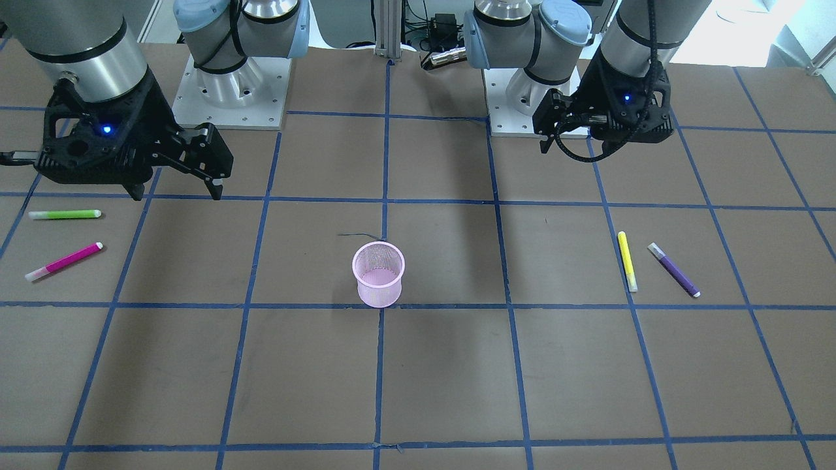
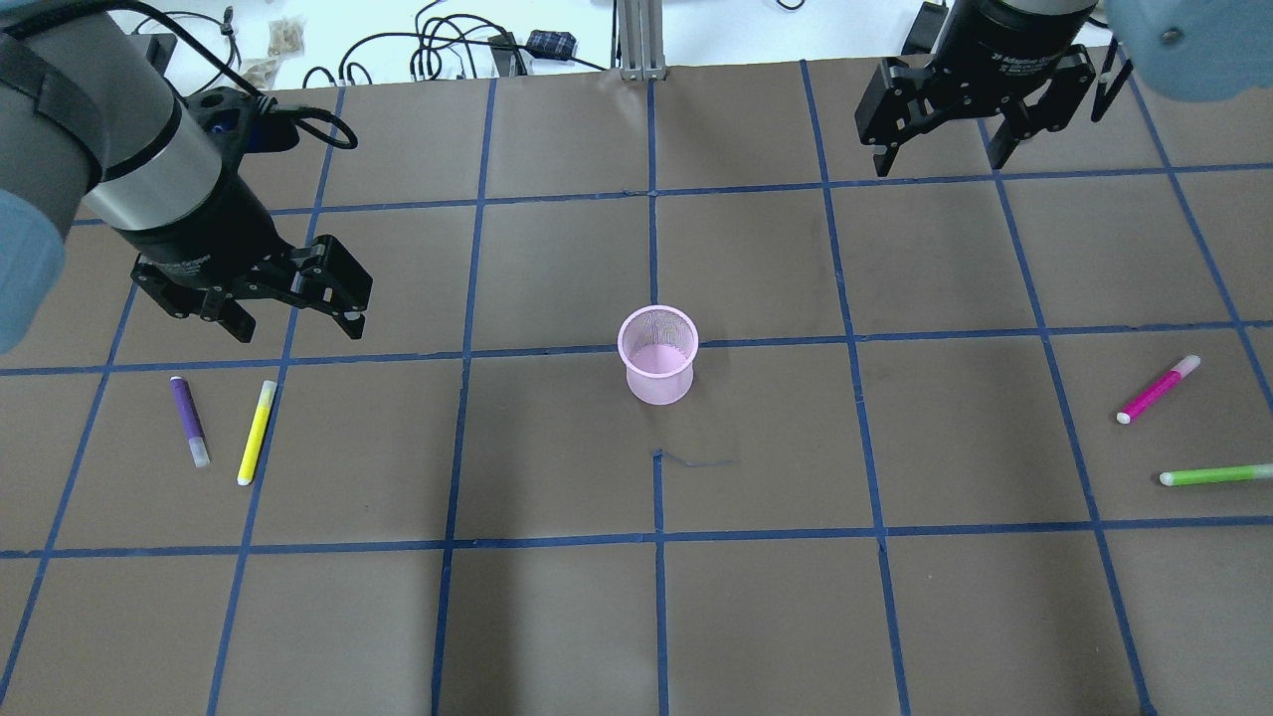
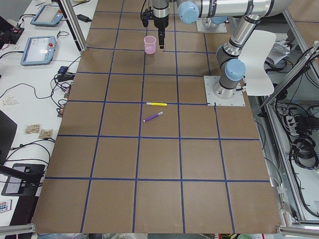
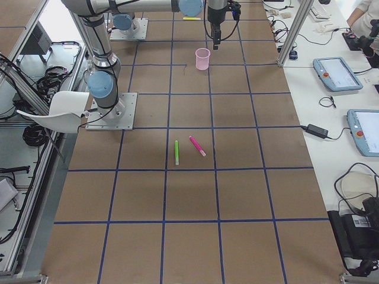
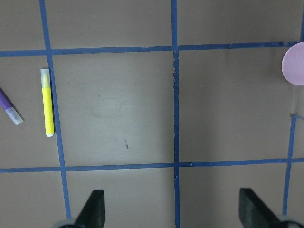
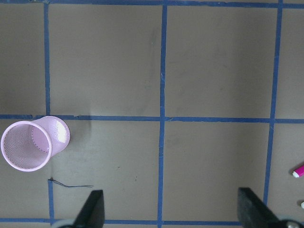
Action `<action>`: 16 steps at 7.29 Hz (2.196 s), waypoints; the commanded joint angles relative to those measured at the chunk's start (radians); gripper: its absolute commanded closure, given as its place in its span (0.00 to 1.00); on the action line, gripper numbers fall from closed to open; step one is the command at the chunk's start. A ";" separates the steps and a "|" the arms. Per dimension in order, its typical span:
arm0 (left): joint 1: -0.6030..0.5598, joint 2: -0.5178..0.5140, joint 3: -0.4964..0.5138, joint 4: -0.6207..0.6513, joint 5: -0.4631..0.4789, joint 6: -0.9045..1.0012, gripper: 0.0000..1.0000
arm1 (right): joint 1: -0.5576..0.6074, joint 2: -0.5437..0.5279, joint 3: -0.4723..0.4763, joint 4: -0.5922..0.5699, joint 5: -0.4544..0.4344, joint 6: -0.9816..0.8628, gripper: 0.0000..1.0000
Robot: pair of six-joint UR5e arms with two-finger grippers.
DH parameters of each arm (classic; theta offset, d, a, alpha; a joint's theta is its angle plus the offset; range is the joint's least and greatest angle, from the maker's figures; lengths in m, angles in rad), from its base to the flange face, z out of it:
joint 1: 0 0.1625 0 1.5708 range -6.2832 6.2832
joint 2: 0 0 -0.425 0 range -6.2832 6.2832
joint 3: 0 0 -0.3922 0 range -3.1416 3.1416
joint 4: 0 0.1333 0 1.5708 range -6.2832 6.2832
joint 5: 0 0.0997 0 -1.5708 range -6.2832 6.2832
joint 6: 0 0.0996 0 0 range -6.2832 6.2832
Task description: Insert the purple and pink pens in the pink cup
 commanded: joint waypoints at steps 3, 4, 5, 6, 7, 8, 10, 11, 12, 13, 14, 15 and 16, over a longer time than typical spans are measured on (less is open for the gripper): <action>-0.001 0.012 0.014 0.008 0.002 0.001 0.00 | -0.013 -0.002 0.006 -0.004 -0.005 0.015 0.00; 0.001 0.025 0.014 0.002 0.003 0.001 0.00 | -0.015 0.002 0.009 -0.013 -0.019 0.010 0.00; 0.002 0.030 0.014 0.002 0.003 0.003 0.00 | -0.037 0.006 0.013 0.002 -0.043 0.014 0.00; 0.007 0.030 0.016 0.005 0.002 0.013 0.00 | -0.115 0.006 0.056 -0.015 -0.088 0.010 0.00; 0.008 0.025 0.016 0.011 -0.003 0.013 0.00 | -0.224 -0.007 0.116 -0.018 -0.085 0.007 0.02; 0.011 0.022 0.014 0.013 -0.001 0.013 0.00 | -0.302 -0.004 0.198 -0.100 -0.087 -0.042 0.04; 0.011 0.019 0.014 0.014 0.000 0.013 0.00 | -0.399 -0.008 0.433 -0.424 -0.093 -0.088 0.00; 0.011 0.019 0.014 0.016 0.000 0.013 0.00 | -0.477 -0.008 0.540 -0.528 -0.090 -0.088 0.00; 0.013 0.018 0.014 0.016 -0.001 0.013 0.00 | -0.542 0.005 0.616 -0.609 -0.094 -0.087 0.00; 0.013 0.015 0.014 0.019 -0.003 0.013 0.00 | -0.602 0.025 0.666 -0.663 -0.088 -0.088 0.00; 0.016 0.012 0.013 0.016 -0.003 0.013 0.00 | -0.613 0.056 0.699 -0.736 -0.087 -0.098 0.00; 0.036 0.012 0.013 0.016 -0.001 0.013 0.00 | -0.613 0.115 0.699 -0.798 -0.087 -0.124 0.00; 0.069 0.009 0.013 0.019 -0.004 0.013 0.00 | -0.620 0.172 0.698 -0.862 -0.085 -0.139 0.00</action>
